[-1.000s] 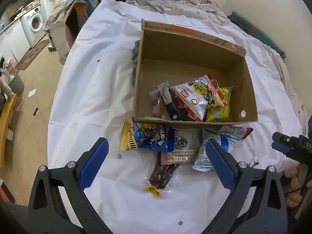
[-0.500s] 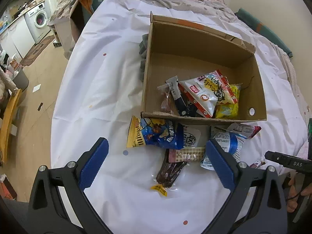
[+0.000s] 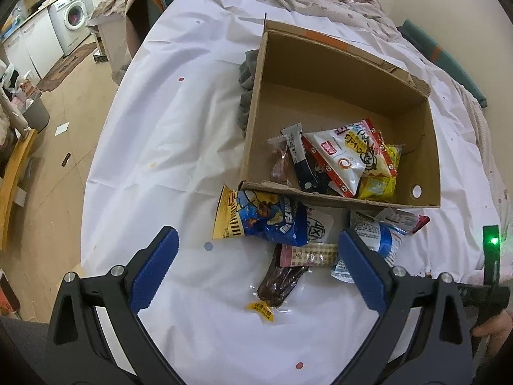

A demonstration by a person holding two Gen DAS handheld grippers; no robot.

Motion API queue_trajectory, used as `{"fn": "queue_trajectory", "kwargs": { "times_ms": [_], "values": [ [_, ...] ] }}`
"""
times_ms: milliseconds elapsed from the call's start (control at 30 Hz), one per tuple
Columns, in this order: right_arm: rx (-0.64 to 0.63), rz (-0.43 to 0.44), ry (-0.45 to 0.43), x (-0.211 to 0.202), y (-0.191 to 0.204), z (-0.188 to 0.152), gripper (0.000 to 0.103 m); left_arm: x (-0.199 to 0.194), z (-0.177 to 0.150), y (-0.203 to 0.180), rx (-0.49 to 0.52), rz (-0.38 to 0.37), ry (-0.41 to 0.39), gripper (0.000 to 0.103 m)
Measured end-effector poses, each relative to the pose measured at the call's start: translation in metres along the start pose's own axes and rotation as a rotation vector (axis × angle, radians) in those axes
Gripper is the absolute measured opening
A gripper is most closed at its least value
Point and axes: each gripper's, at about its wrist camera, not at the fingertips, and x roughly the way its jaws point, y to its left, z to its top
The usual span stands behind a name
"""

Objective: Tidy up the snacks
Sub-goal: 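Grasp a brown snack stick with the right tool while the left tool grasps a dark meat pack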

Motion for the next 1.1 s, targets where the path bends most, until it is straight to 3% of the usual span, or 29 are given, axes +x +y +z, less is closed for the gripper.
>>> {"fn": "queue_trajectory", "kwargs": {
  "times_ms": [167,233,300,467,600,767,867,967,1100],
  "values": [
    [0.105,0.099,0.013,-0.007,-0.017,0.001,0.073,0.001,-0.002,-0.004,0.020,0.004,0.003,0.099],
    [0.108,0.119,0.062,0.002,-0.018,0.001,0.048,0.002,-0.003,-0.005,0.023,0.001,0.009,0.099],
    [0.111,0.136,0.098,0.011,-0.016,0.002,0.044,0.003,-0.003,-0.006,0.020,-0.007,0.015,0.099],
    [0.036,0.057,0.054,0.015,0.004,0.009,0.043,0.004,-0.004,-0.010,0.037,0.000,0.011,0.099],
    [-0.087,0.013,-0.013,0.007,0.025,0.010,0.022,0.004,-0.004,-0.008,0.038,0.011,0.004,0.099],
    [-0.115,0.113,-0.092,-0.017,0.030,0.005,0.019,0.012,-0.004,0.009,0.008,0.047,0.027,0.099],
    [-0.139,0.212,-0.153,-0.040,0.036,-0.002,0.019,0.010,-0.001,0.028,-0.063,0.089,0.000,0.099],
    [-0.183,0.268,-0.221,-0.063,0.043,-0.009,0.019,0.008,0.003,0.045,-0.138,0.083,-0.012,0.098],
    [-0.195,0.345,-0.257,-0.078,0.046,-0.011,0.019,0.020,-0.003,0.036,-0.075,0.074,0.034,0.097]
  ]
}}
